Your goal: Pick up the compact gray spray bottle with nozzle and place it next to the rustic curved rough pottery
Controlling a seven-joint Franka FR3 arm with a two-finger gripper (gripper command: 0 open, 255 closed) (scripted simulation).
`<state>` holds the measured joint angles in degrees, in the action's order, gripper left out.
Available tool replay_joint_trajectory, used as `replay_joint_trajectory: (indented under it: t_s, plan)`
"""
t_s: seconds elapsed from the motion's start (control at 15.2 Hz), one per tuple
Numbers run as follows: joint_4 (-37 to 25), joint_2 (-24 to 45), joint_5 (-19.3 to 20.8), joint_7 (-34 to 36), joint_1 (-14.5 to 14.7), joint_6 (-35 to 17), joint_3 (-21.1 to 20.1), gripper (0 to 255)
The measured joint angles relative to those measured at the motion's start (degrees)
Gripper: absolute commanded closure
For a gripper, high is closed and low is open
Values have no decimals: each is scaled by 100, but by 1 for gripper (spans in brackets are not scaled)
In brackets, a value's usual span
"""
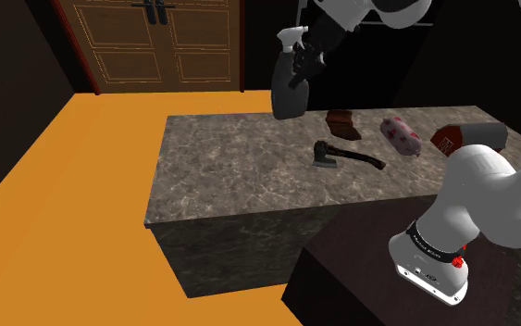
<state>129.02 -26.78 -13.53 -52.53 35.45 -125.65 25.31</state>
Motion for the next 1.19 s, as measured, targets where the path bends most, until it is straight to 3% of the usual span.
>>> replay_joint_trajectory:
  t_s: [0.53,1.19]
  plan:
    - [177,-222,142,-1086,-335,302,908,255]
    - [-242,143,118,-2567,-421,759,2339,255]
